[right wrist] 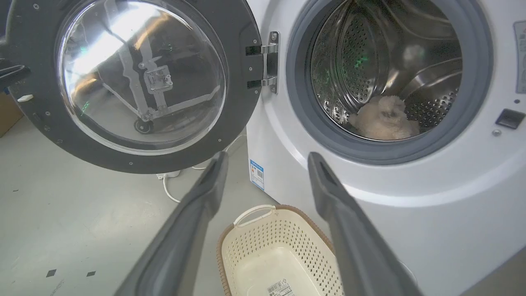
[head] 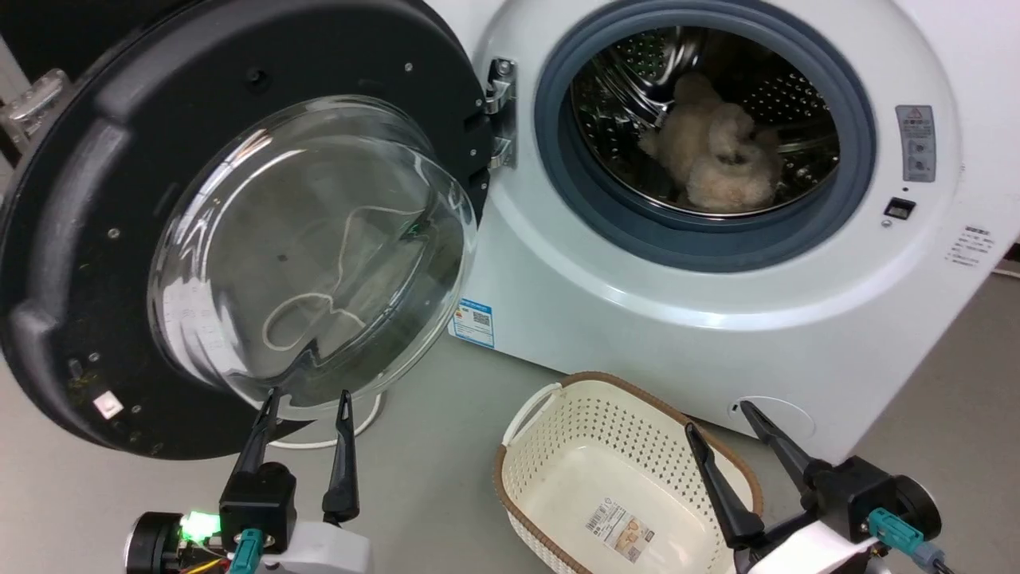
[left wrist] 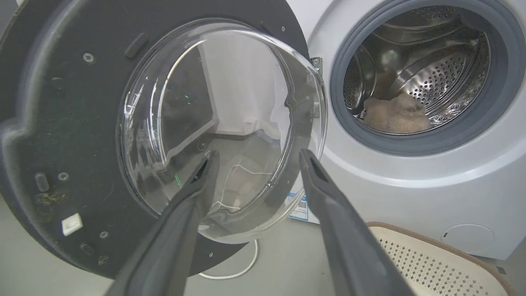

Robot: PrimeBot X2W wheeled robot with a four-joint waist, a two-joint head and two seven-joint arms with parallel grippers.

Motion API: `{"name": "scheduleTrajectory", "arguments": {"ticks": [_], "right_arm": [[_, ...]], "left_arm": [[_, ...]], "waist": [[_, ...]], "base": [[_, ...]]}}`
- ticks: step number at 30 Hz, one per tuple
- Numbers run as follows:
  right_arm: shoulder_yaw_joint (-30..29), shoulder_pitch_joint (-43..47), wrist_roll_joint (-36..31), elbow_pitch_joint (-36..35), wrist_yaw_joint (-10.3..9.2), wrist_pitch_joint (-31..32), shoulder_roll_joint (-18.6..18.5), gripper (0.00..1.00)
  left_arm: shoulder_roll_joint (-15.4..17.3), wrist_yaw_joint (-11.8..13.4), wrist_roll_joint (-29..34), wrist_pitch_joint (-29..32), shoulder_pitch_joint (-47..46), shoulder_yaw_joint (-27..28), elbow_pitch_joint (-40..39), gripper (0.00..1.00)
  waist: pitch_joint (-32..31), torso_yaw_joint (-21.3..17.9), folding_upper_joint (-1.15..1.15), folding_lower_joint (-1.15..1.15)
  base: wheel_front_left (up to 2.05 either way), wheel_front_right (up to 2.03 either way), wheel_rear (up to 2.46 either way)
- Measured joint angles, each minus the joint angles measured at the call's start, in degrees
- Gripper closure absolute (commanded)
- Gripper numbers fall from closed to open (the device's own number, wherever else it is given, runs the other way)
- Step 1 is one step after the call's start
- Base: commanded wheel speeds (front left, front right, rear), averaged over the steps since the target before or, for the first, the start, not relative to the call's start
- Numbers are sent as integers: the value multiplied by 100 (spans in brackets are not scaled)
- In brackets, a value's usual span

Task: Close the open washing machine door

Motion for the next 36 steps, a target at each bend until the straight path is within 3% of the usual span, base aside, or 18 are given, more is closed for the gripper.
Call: {"name": "scheduleTrajectory", "arguments": {"ticks": [36], "right_arm": [[531, -2, 453, 411, 0, -450, -147, 0]], "left_arm": [[168, 367, -122, -455, 190, -319, 42, 0]], "waist": [[-67, 864, 0, 0]], "base": [[0, 0, 0]]}}
